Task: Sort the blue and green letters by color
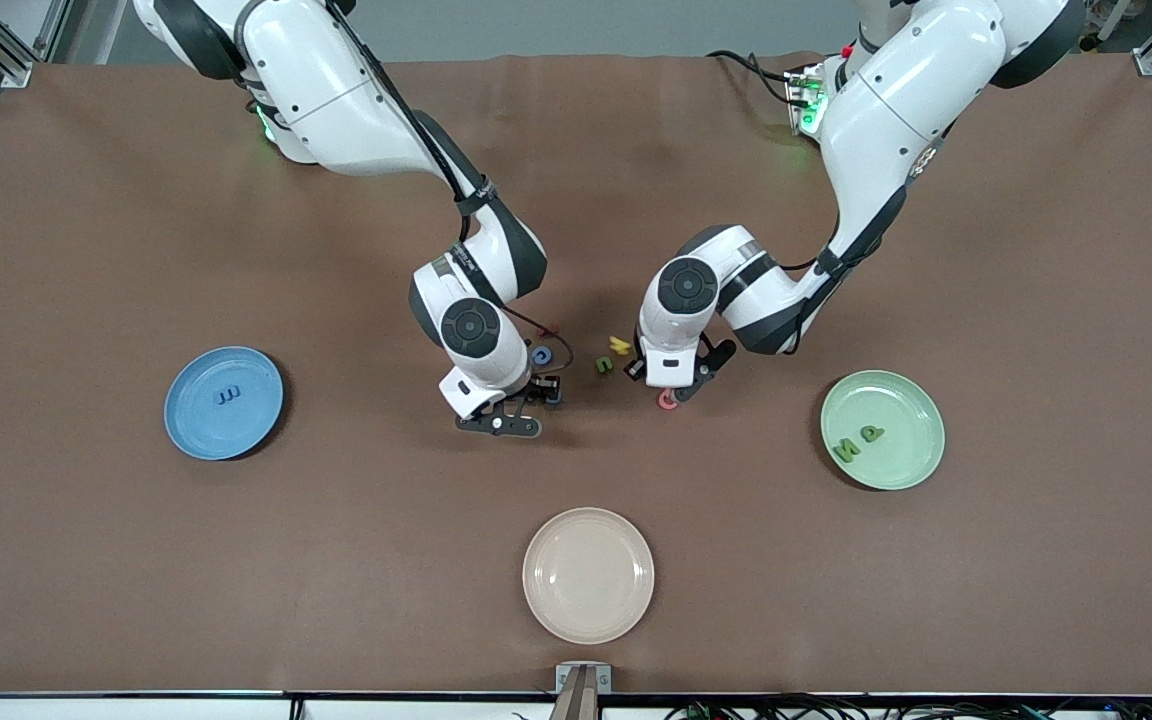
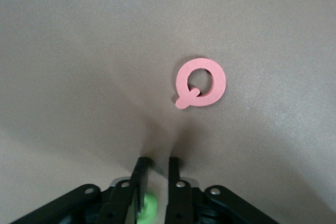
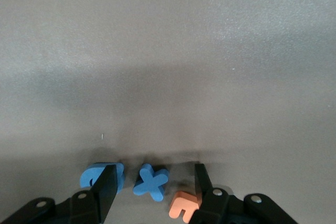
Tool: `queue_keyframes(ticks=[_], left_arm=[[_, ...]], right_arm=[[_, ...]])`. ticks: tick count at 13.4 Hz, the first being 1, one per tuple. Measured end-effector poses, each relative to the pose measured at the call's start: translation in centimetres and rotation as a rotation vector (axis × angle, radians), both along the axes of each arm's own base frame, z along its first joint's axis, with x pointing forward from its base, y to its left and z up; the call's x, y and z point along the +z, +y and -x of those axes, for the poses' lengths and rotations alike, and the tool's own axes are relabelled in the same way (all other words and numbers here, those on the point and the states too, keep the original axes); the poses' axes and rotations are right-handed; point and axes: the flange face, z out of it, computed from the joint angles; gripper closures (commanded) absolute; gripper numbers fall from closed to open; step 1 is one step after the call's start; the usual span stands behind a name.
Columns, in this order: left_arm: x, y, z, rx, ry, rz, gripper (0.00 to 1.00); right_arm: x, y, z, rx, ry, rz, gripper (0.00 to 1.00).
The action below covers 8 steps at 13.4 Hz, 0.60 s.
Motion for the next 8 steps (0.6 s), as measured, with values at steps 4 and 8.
queue_keyframes(ticks=[4, 8], left_arm=[[1.2, 0.9, -1.1, 0.010, -0.001, -0.036, 1.00], [3.6, 1.6, -2.5, 0.023, -0.034, -0.043, 0.98]], right_arm=[[-0.1, -0.1, 0.1, 0.000, 0.017, 0.010, 0.27], [-0.2, -0.3, 0.2, 0.000, 0.036, 0.023, 0.22]])
